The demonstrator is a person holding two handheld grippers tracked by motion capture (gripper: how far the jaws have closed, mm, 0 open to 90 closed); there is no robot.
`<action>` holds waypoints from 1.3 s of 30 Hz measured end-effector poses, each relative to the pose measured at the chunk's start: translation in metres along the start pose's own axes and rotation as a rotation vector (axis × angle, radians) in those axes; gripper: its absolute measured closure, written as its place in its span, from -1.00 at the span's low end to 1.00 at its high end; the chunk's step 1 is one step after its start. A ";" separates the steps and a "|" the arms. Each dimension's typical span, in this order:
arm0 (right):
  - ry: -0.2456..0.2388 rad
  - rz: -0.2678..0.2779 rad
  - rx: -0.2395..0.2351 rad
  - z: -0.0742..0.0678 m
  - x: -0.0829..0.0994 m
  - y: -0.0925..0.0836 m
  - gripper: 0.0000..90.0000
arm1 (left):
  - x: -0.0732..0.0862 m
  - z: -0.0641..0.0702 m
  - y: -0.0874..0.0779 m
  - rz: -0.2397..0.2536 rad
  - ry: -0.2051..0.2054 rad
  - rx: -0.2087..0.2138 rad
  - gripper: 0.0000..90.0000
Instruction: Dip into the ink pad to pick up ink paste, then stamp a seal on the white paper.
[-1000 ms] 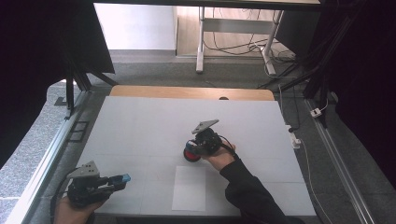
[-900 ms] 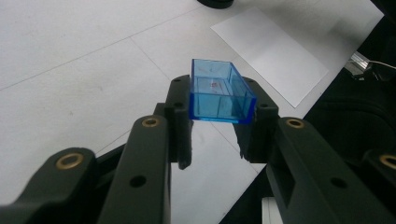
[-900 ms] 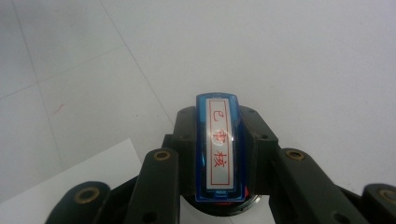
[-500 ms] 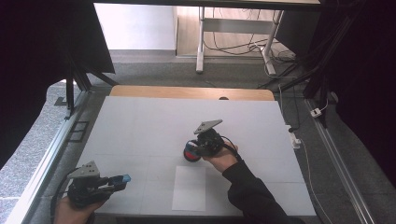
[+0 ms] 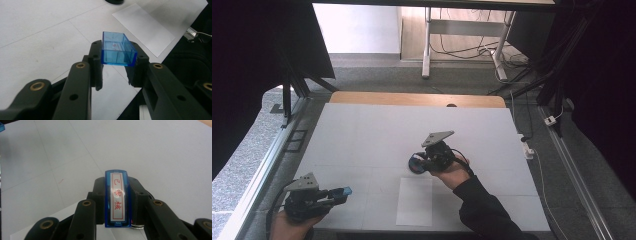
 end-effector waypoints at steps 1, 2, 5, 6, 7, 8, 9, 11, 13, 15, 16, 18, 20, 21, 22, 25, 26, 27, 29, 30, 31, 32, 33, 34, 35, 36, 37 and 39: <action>-0.004 0.003 0.000 -0.001 0.000 -0.001 0.57 | 0.000 0.000 0.000 0.000 0.000 0.001 0.52; -0.001 0.003 -0.005 -0.002 0.000 -0.003 0.57 | 0.000 0.000 0.000 0.000 -0.001 0.001 0.52; -0.003 0.016 -0.016 -0.004 0.001 -0.006 0.57 | 0.000 0.000 0.000 0.000 -0.002 0.003 0.52; 0.000 0.015 -0.020 -0.005 0.001 -0.007 0.57 | 0.000 0.000 0.000 0.001 -0.002 0.003 0.52; 0.006 0.017 -0.024 -0.007 0.002 -0.008 0.57 | 0.000 0.000 0.000 0.001 -0.002 0.003 0.52; 0.001 0.017 -0.024 -0.007 0.002 -0.009 0.57 | 0.000 0.000 0.000 0.002 -0.002 0.003 0.52; 0.000 0.019 -0.027 -0.008 0.003 -0.010 0.57 | 0.000 0.000 0.000 0.002 -0.001 0.004 0.52; 0.003 0.027 -0.029 -0.009 0.003 -0.012 0.57 | 0.000 0.000 0.000 0.003 -0.001 0.004 0.52; 0.004 0.025 -0.032 -0.011 0.004 -0.014 0.57 | 0.000 0.000 0.000 0.003 -0.001 0.005 0.52; 0.003 0.024 -0.029 -0.012 0.004 -0.016 0.57 | 0.000 -0.001 0.000 0.003 -0.002 0.004 0.52; 0.006 0.031 -0.034 -0.013 0.003 -0.016 0.57 | 0.000 -0.001 0.000 0.004 -0.002 0.005 0.52; 0.001 0.036 -0.038 -0.016 0.003 -0.018 0.57 | 0.000 -0.001 0.000 0.004 -0.002 0.005 0.52; -0.007 0.031 -0.038 -0.018 0.004 -0.019 0.57 | 0.000 -0.001 0.000 0.004 -0.003 0.005 0.52; -0.006 0.034 -0.040 -0.019 0.005 -0.020 0.57 | 0.000 -0.001 0.000 0.004 -0.002 0.006 0.52; -0.006 0.037 -0.044 -0.021 0.005 -0.021 0.57 | 0.000 0.000 0.000 0.005 -0.003 0.006 0.52; -0.014 0.040 -0.046 -0.025 0.005 -0.024 0.57 | 0.000 0.000 0.000 0.004 -0.002 0.006 0.52; -0.016 0.043 -0.050 -0.026 0.006 -0.024 0.57 | 0.000 0.000 0.000 0.004 -0.001 0.007 0.52; -0.019 0.042 -0.054 -0.028 0.006 -0.026 0.57 | 0.000 0.000 0.000 0.004 -0.002 0.007 0.52; -0.022 0.043 -0.060 -0.031 0.007 -0.027 0.57 | -0.001 0.000 0.000 0.005 -0.002 0.008 0.52; -0.029 0.040 -0.061 -0.032 0.008 -0.027 0.57 | -0.001 0.000 0.000 0.003 -0.002 0.007 0.52; -0.029 0.038 -0.060 -0.033 0.009 -0.028 0.57 | -0.001 0.000 0.000 0.003 -0.001 0.007 0.52; -0.033 0.035 -0.061 -0.033 0.010 -0.028 0.57 | -0.001 0.000 0.000 0.004 0.000 0.007 0.52; -0.035 0.033 -0.060 -0.034 0.011 -0.028 0.57 | 0.000 0.000 0.000 0.004 -0.001 0.006 0.52; -0.034 0.031 -0.062 -0.034 0.011 -0.028 0.57 | 0.000 0.000 0.000 0.004 -0.003 0.007 0.52; -0.035 0.035 -0.067 -0.035 0.012 -0.029 0.57 | 0.000 0.000 0.000 0.004 -0.003 0.009 0.52; -0.034 0.035 -0.070 -0.036 0.012 -0.029 0.57 | 0.000 -0.001 0.000 0.005 -0.003 0.009 0.52; -0.035 0.033 -0.073 -0.036 0.013 -0.030 0.57 | 0.000 -0.001 0.000 0.004 -0.003 0.009 0.52; -0.040 0.037 -0.074 -0.037 0.013 -0.031 0.57 | 0.000 -0.001 0.000 0.005 -0.003 0.010 0.52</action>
Point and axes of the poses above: each handheld gripper's, and its own axes: y roughly forward along the jaws, x roughly out of its underside, z roughly to its right, the point moved 7 cm from there along y, roughly forward along the jaws, and after that the axes turned 7 degrees about -z, right-handed, at the moved point
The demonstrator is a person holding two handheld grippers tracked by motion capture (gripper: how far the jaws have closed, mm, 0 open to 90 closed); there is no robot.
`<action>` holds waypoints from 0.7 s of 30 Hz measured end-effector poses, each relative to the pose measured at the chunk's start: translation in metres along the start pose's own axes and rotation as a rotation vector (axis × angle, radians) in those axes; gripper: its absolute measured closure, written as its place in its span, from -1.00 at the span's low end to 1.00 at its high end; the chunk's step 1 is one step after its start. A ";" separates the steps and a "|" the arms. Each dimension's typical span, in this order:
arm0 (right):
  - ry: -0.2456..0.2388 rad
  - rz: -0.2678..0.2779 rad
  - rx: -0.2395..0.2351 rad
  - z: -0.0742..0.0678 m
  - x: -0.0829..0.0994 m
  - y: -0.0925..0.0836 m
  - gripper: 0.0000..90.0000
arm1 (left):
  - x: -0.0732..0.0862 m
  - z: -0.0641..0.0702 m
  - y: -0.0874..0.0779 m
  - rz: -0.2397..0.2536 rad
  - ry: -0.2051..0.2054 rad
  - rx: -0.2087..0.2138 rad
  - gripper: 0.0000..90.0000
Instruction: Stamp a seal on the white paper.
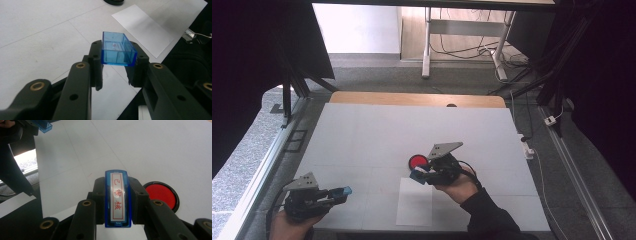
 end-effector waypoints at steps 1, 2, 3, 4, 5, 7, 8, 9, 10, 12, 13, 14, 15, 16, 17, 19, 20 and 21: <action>0.000 0.002 -0.002 -0.001 0.000 0.000 0.57 | 0.000 0.000 0.000 -0.001 0.000 -0.001 0.52; 0.001 -0.002 -0.001 -0.002 0.001 -0.001 0.57 | 0.000 0.000 0.000 0.000 0.000 -0.001 0.52; 0.002 0.004 -0.003 -0.003 0.001 -0.001 0.57 | 0.000 0.000 0.000 0.000 0.001 0.000 0.52; 0.002 0.005 -0.003 -0.003 0.001 -0.001 0.57 | 0.000 0.000 0.000 0.000 0.000 -0.001 0.52; 0.002 0.001 0.000 -0.004 0.002 -0.002 0.57 | 0.000 0.000 0.000 0.000 0.000 -0.001 0.52; 0.003 0.003 0.002 -0.005 0.003 -0.002 0.57 | 0.000 0.000 0.000 0.000 0.000 -0.001 0.52; 0.006 -0.002 0.004 -0.006 0.004 -0.002 0.57 | 0.000 0.000 0.000 0.000 0.000 -0.001 0.52; 0.005 -0.001 -0.001 -0.006 0.005 -0.001 0.57 | 0.000 0.000 0.000 0.000 0.000 -0.001 0.52; 0.003 -0.003 -0.001 -0.008 0.006 -0.001 0.57 | 0.000 0.000 0.000 0.000 0.000 -0.002 0.52; -0.004 -0.013 0.007 -0.010 0.008 0.000 0.57 | 0.000 0.000 0.000 0.000 0.000 -0.001 0.52; -0.007 -0.019 0.009 -0.011 0.009 0.000 0.57 | 0.000 0.000 0.000 0.000 0.000 -0.001 0.52; -0.005 -0.019 0.004 -0.012 0.010 0.001 0.57 | 0.000 0.000 0.000 -0.001 0.000 0.000 0.52; -0.009 -0.025 0.003 -0.013 0.012 0.002 0.57 | 0.000 0.000 0.000 0.000 0.000 0.000 0.52; -0.008 -0.030 0.002 -0.014 0.013 0.003 0.57 | 0.000 0.000 0.000 0.000 0.001 0.000 0.52; -0.012 -0.033 0.003 -0.015 0.015 0.003 0.57 | 0.000 0.000 0.000 0.000 0.001 0.000 0.52; -0.015 -0.042 0.001 -0.015 0.017 0.005 0.57 | 0.000 0.000 0.000 0.000 0.000 0.001 0.52; -0.017 -0.048 0.000 -0.016 0.019 0.006 0.57 | 0.000 0.000 0.000 0.000 0.000 0.001 0.52; -0.022 -0.049 0.001 -0.016 0.020 0.007 0.57 | 0.000 0.000 0.000 0.000 0.000 0.001 0.52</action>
Point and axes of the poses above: each handheld gripper's, and its own axes: y roughly forward along the jaws, x roughly out of its underside, z roughly to its right, the point moved 7 cm from there along y, roughly forward along the jaws, and after that the axes turned 7 degrees about -z, right-handed, at the moved point
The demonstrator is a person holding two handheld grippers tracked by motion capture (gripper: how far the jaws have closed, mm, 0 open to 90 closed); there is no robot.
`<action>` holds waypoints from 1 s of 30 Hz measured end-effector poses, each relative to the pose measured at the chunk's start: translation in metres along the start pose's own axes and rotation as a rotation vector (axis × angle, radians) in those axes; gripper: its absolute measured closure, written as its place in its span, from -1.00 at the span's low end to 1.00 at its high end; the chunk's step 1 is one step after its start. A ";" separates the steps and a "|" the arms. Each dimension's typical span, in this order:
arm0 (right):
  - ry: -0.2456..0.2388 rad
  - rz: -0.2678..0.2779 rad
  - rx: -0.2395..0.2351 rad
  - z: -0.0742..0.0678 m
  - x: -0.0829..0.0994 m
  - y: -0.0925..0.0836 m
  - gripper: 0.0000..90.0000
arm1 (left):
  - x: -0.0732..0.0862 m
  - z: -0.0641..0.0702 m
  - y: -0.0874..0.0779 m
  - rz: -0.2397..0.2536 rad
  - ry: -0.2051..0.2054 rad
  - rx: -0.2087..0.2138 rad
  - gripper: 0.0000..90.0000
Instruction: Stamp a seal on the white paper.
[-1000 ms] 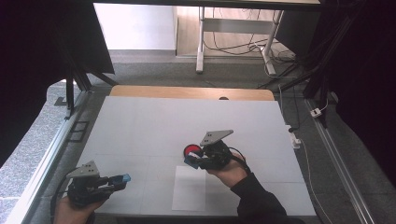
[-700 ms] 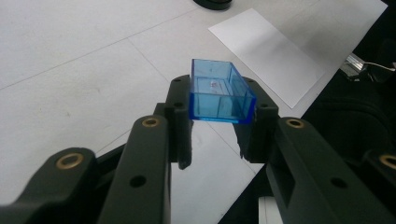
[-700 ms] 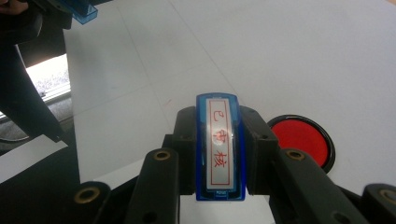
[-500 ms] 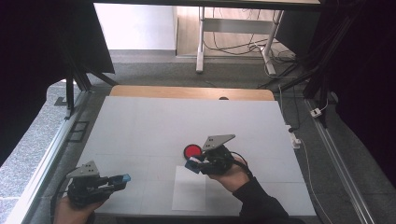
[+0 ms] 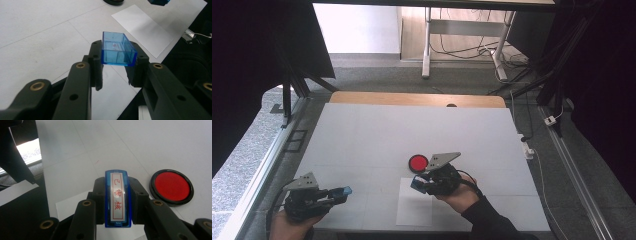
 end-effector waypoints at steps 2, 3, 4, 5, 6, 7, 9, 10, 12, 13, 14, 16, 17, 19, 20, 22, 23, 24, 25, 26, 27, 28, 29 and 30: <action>-0.006 -0.007 -0.003 -0.002 0.002 0.002 0.57 | 0.000 0.000 0.000 -0.001 0.000 0.000 0.52; -0.014 -0.011 0.000 -0.002 0.002 0.003 0.57 | 0.000 0.000 0.000 -0.001 0.000 0.000 0.52; -0.023 -0.014 0.002 -0.003 0.003 0.005 0.57 | 0.000 0.000 0.000 -0.001 0.000 0.000 0.52; -0.027 -0.013 -0.002 -0.004 0.004 0.006 0.57 | 0.000 0.000 0.000 -0.001 0.000 0.000 0.52; -0.038 -0.022 -0.003 -0.004 0.005 0.007 0.57 | 0.000 0.000 0.000 -0.001 0.000 0.000 0.52; -0.035 -0.025 -0.005 -0.005 0.005 0.009 0.57 | 0.000 0.000 0.000 -0.001 0.000 0.000 0.52; -0.040 -0.037 -0.005 -0.006 0.007 0.013 0.57 | 0.000 0.000 0.000 -0.002 0.000 0.000 0.52; -0.035 -0.041 -0.005 -0.006 0.008 0.015 0.57 | 0.000 0.000 0.000 -0.002 0.000 0.001 0.52; -0.032 -0.046 -0.002 -0.005 0.009 0.017 0.57 | 0.000 0.000 0.000 -0.002 0.000 0.001 0.52; -0.025 -0.049 -0.001 -0.005 0.009 0.018 0.57 | 0.000 0.000 0.000 -0.002 0.000 0.001 0.52; -0.027 -0.053 0.001 -0.004 0.009 0.019 0.57 | 0.000 0.000 0.000 -0.002 0.000 0.001 0.52; -0.029 -0.061 0.004 -0.004 0.011 0.022 0.57 | 0.000 0.000 0.000 -0.002 0.000 0.002 0.52; -0.031 -0.068 0.005 -0.005 0.011 0.024 0.57 | 0.000 0.000 0.000 -0.002 0.000 0.002 0.52; -0.028 -0.079 0.003 -0.006 0.013 0.027 0.57 | 0.000 0.000 0.000 -0.001 -0.001 0.003 0.52; -0.029 -0.082 0.004 -0.006 0.013 0.029 0.57 | 0.000 0.000 0.000 -0.002 -0.001 0.002 0.52; -0.036 -0.093 0.005 -0.005 0.014 0.032 0.57 | 0.000 0.000 0.000 -0.002 0.000 0.003 0.52; -0.035 -0.095 0.008 -0.005 0.014 0.033 0.57 | 0.000 0.000 0.000 -0.001 0.000 0.003 0.52; -0.039 -0.101 0.010 -0.005 0.015 0.034 0.57 | 0.000 0.000 0.000 -0.001 0.000 0.004 0.52; -0.033 -0.102 0.009 -0.005 0.015 0.035 0.57 | 0.000 0.000 0.000 -0.001 -0.001 0.004 0.52; -0.035 -0.106 0.010 -0.005 0.016 0.036 0.57 | 0.000 0.000 0.000 -0.001 -0.001 0.004 0.52; -0.037 -0.107 0.009 -0.005 0.017 0.038 0.57 | 0.000 0.000 0.000 -0.001 -0.001 0.004 0.52; -0.046 -0.110 0.012 -0.004 0.017 0.039 0.57 | 0.000 0.000 0.000 -0.001 0.000 0.004 0.52; -0.042 -0.112 0.012 -0.004 0.018 0.041 0.57 | 0.000 0.000 0.000 -0.001 0.000 0.004 0.52; -0.046 -0.117 0.013 -0.005 0.018 0.042 0.57 | 0.000 0.000 0.000 -0.001 0.000 0.005 0.52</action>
Point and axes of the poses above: each handheld gripper's, and its own axes: y roughly forward along the jaws, x roughly out of its underside, z roughly to its right, the point moved 7 cm from there along y, roughly forward along the jaws, and after that the axes turned 7 degrees about -z, right-handed, at the moved point
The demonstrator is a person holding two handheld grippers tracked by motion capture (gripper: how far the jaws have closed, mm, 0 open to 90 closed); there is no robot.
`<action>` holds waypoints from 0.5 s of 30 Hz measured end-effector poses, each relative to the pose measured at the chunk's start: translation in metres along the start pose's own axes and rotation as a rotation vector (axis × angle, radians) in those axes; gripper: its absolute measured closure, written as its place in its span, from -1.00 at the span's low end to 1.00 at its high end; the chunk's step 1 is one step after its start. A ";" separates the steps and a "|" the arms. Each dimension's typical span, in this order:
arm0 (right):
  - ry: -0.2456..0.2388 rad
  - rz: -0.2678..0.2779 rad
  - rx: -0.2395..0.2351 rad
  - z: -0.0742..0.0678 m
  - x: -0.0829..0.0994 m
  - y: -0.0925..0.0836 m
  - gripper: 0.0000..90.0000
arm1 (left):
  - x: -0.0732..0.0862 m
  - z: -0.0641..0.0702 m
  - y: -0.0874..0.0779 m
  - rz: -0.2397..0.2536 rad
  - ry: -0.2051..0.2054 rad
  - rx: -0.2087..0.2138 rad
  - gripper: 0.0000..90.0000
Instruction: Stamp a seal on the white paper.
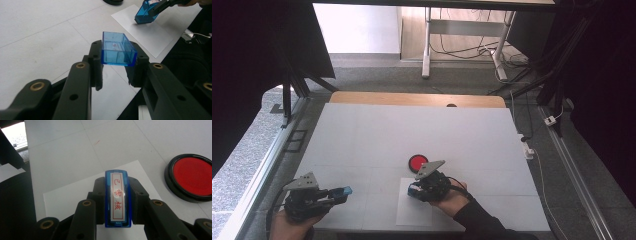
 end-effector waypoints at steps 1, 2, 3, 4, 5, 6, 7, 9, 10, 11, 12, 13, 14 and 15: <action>-0.004 0.001 0.001 0.000 0.000 0.001 0.57 | 0.000 0.000 0.000 0.000 0.000 0.000 0.52; -0.005 -0.002 0.002 0.000 0.000 0.003 0.57 | 0.000 0.000 0.000 0.001 -0.001 0.001 0.52; -0.007 -0.005 0.002 0.000 0.000 0.004 0.57 | 0.000 0.000 0.000 0.001 -0.001 0.001 0.52; -0.011 -0.009 0.004 0.000 0.000 0.005 0.57 | 0.000 0.000 0.000 0.002 -0.001 0.002 0.52; -0.014 -0.013 0.004 0.000 0.001 0.005 0.57 | 0.000 0.000 0.000 0.001 -0.001 0.001 0.52; -0.015 -0.015 0.004 0.000 0.001 0.006 0.57 | 0.000 0.000 0.000 0.001 -0.001 0.002 0.52; -0.015 -0.017 0.006 0.000 0.001 0.007 0.57 | 0.000 0.000 0.000 0.002 -0.001 0.002 0.52; -0.012 -0.019 0.006 0.000 0.002 0.008 0.57 | 0.000 0.000 0.000 0.002 -0.001 0.002 0.52; -0.012 -0.019 0.004 0.001 0.002 0.008 0.57 | 0.000 0.000 0.000 0.002 -0.001 0.003 0.52; -0.011 -0.019 0.003 0.001 0.002 0.008 0.58 | 0.000 0.000 0.000 0.002 -0.001 0.002 0.52; -0.010 -0.019 0.002 0.001 0.002 0.008 0.58 | 0.000 0.000 0.000 0.002 -0.001 0.002 0.52; -0.012 -0.022 0.001 0.001 0.002 0.008 0.58 | 0.000 0.000 0.000 0.002 -0.002 0.002 0.52; -0.011 -0.022 0.000 0.001 0.002 0.008 0.58 | 0.000 0.000 0.000 0.002 -0.002 0.002 0.52; -0.010 -0.022 0.000 0.001 0.002 0.008 0.58 | 0.000 0.000 0.000 0.002 -0.002 0.002 0.52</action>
Point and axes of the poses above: each handheld gripper's, and its own axes: y roughly forward along the jaws, x roughly out of its underside, z roughly to its right, the point moved 7 cm from there along y, roughly forward along the jaws, and after that the axes turned 7 degrees about -z, right-handed, at the moved point
